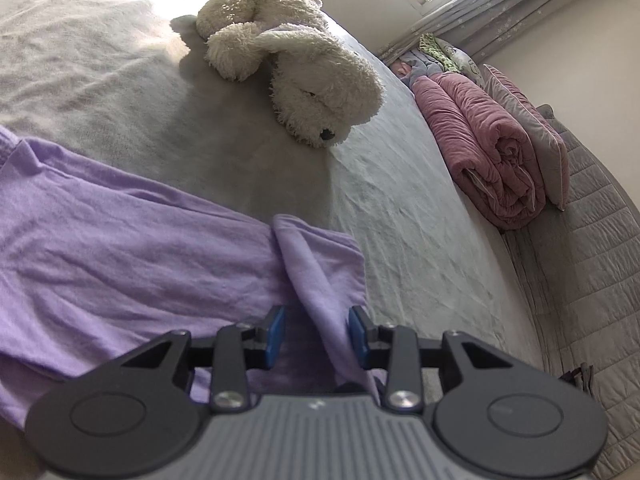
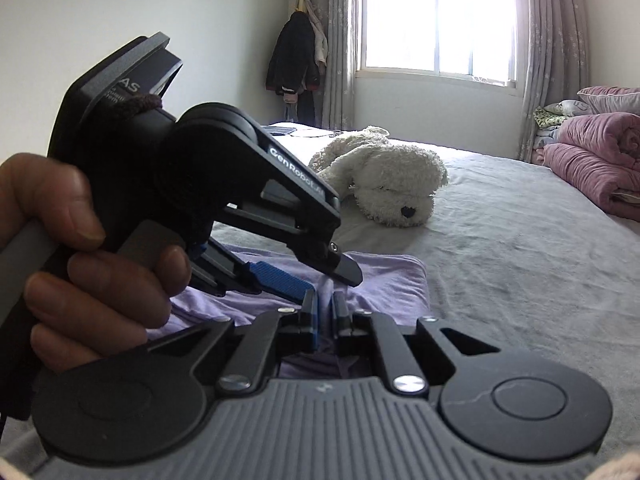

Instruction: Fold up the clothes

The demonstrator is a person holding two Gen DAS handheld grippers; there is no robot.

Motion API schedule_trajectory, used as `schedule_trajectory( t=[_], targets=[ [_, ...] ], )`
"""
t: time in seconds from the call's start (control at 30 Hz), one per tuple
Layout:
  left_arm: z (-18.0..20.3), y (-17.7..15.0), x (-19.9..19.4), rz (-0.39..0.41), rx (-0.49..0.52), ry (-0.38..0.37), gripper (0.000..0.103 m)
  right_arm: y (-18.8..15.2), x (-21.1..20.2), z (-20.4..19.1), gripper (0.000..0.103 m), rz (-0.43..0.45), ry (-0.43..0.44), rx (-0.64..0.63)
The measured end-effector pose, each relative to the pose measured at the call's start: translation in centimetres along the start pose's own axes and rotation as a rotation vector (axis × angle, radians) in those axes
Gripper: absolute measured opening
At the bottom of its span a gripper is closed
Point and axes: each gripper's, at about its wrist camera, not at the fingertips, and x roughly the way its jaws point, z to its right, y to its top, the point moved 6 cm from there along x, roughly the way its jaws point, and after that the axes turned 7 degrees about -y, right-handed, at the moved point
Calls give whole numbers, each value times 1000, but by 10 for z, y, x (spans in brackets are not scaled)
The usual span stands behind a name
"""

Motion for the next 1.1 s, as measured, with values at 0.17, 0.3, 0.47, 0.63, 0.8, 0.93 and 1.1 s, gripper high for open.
schedule_trajectory(
  t=[0.17, 0.3, 0.47, 0.63, 0.8, 0.93, 1.1],
  targets=[
    [-1, 2, 2, 12, -12, -19, 36, 0, -7, -14, 10, 9, 35, -31],
    [-6, 6, 2, 30, -33, -32, 24, 4, -14, -25, 10, 26, 63, -66],
    [-11, 16, -5, 73, -27, -18, 14, 11, -19, -35, 10, 43, 74, -105],
    [-11, 25, -13, 113, 22, 13, 6, 12, -17, -42, 10, 29, 69, -115],
    [-6, 34, -23, 136, 126, 63, 5, 14, -9, -51, 10, 4, 64, -108],
    [-9, 41, -31, 144, 175, 90, 5, 17, 2, -57, 9, -27, 69, -71],
    [-19, 48, -38, 134, 221, 116, 5, 15, 12, -68, 9, -82, 79, -11]
  ],
)
